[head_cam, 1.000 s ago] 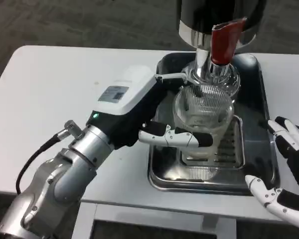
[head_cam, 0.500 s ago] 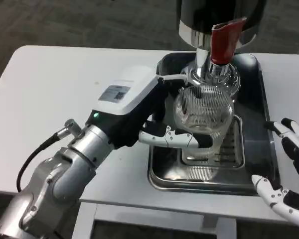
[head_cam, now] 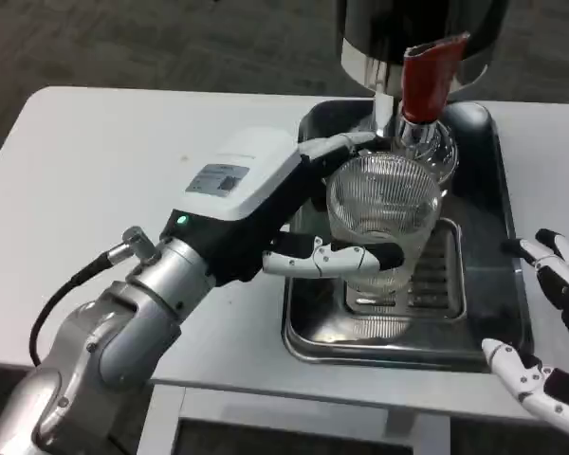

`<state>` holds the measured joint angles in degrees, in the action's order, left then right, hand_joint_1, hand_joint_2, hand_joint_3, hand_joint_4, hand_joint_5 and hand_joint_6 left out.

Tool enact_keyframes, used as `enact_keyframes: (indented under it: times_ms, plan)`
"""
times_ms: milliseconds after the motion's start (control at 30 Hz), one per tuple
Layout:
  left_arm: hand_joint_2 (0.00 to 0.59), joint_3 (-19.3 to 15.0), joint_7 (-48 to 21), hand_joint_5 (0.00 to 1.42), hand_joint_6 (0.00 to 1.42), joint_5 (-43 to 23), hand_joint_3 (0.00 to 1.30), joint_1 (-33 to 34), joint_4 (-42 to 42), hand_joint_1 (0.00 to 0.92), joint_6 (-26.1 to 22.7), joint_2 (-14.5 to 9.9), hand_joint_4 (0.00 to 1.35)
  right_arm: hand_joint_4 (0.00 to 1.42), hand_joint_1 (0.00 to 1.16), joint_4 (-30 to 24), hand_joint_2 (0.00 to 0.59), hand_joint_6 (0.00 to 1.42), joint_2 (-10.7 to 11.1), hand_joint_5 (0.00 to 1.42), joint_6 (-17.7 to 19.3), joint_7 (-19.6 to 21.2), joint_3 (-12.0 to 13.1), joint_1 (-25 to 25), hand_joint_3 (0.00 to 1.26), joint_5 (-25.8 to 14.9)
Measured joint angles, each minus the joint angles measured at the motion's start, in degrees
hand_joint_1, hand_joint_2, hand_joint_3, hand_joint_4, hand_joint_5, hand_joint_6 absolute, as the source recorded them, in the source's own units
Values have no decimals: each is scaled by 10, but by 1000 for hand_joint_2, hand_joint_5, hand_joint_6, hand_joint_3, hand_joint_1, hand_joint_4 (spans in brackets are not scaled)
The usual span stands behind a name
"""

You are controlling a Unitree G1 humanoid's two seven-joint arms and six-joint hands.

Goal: Grasp the cup under the faucet to collect the drink, then remove the cup.

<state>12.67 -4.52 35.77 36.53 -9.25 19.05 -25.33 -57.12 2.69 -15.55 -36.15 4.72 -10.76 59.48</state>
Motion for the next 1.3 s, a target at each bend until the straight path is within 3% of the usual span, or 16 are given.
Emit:
enact_keyframes:
  times_ms: [200, 500, 733, 1033, 1100, 1167, 1300]
  plan:
    - [114, 0, -4, 509, 822, 1, 101, -1, 25, 213, -11, 0, 201, 0, 412, -1, 467, 98, 4, 3, -1, 6, 8, -3, 131, -13]
    - [115, -16, -17, 500, 784, -8, 122, -30, 99, 197, -29, -7, 198, 0, 416, -1, 467, 98, 14, 3, -1, 12, 16, -8, 142, -32]
    - [116, -65, -38, 501, 771, -33, 139, -86, 186, 191, -47, -29, 198, 0, 418, -8, 467, 98, 22, 3, -3, 15, 20, -15, 146, -48]
    - [115, -155, -61, 485, 770, -98, 177, -169, 304, 171, -63, -50, 237, 0, 419, -15, 467, 98, 29, 3, -7, 20, 31, -18, 146, -61]
    - [118, -182, -64, 484, 726, -131, 211, -189, 328, 155, -62, -52, 284, 0, 419, -16, 467, 98, 29, 3, -8, 21, 32, -18, 146, -62]
    - [131, -213, -69, 453, 569, -176, 267, -199, 350, 107, -62, -53, 331, 0, 419, -16, 467, 98, 31, 3, -8, 22, 33, -19, 145, -65]
    - [153, -241, -97, 458, 456, -277, 331, -183, 376, 55, -79, -57, 366, 0, 419, -18, 467, 98, 32, 3, -9, 24, 33, -23, 139, -70]
